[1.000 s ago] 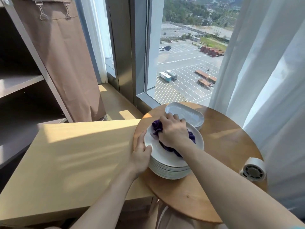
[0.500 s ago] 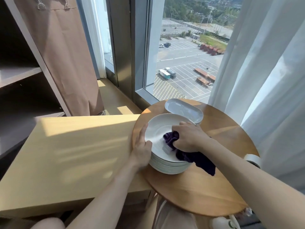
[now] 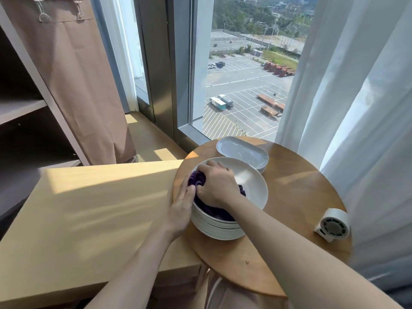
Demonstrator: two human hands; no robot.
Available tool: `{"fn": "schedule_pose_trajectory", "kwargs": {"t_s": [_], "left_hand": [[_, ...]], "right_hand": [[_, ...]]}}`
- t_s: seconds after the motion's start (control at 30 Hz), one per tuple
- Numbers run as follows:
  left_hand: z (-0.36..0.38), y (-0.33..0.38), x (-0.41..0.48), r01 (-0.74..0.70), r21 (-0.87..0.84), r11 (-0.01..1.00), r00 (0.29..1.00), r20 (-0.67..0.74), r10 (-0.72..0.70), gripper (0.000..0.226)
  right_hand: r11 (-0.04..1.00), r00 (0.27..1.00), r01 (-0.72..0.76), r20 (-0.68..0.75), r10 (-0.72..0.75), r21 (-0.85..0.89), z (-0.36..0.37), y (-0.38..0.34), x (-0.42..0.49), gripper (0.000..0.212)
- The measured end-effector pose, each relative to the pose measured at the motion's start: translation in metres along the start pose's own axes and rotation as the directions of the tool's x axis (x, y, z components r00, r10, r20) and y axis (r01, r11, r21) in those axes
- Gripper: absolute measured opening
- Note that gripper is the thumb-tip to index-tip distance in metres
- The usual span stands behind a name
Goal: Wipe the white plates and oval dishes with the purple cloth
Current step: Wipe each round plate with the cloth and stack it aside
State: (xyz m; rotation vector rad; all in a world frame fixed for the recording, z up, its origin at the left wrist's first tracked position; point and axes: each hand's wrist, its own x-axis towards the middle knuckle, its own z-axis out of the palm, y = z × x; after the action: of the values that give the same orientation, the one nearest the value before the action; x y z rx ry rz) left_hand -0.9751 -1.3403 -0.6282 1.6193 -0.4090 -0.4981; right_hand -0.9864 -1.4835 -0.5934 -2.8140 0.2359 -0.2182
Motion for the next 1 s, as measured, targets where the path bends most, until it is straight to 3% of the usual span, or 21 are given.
{"fn": "schedule_pose_trajectory", "kwargs": {"t_s": [0.23,0.4,0.57,0.67,0.8,1.0], "left_hand": [[-0.006,0.001,-0.001,0.077,0.160,0.984,0.997,-0.008,-0.077,0.066],[0.004,0.005,-0.004,0.062,0.192,0.980,0.997,-0.065,-0.050,0.062],[0.005,0.007,-0.009,0.095,0.143,0.985,0.994,-0.062,-0.087,0.060],[0.007,0.010,-0.012,0.113,0.102,0.988,0.992,-0.071,-0.106,0.068],[0.009,0.012,-0.013,0.131,0.056,0.990,0.990,-0.059,-0.127,0.065],[0.008,0.012,-0.010,0.118,0.011,0.993,0.992,-0.037,-0.118,0.060]], "right_hand": [[0.984,0.987,-0.141,-0.095,0.131,-0.108,-0.003,0.017,0.018,0.043],[0.938,0.993,-0.116,-0.064,0.101,-0.326,-0.016,0.043,0.014,0.057],[0.901,0.996,-0.069,0.025,0.088,-0.429,-0.028,0.059,0.001,0.052],[0.944,0.983,-0.075,0.134,0.124,-0.321,-0.037,0.065,-0.009,0.048],[0.982,0.948,-0.028,0.308,0.085,-0.185,-0.048,0.062,-0.022,0.020],[1.000,0.935,0.024,0.353,-0.021,-0.004,-0.040,0.031,-0.032,0.014]]}}
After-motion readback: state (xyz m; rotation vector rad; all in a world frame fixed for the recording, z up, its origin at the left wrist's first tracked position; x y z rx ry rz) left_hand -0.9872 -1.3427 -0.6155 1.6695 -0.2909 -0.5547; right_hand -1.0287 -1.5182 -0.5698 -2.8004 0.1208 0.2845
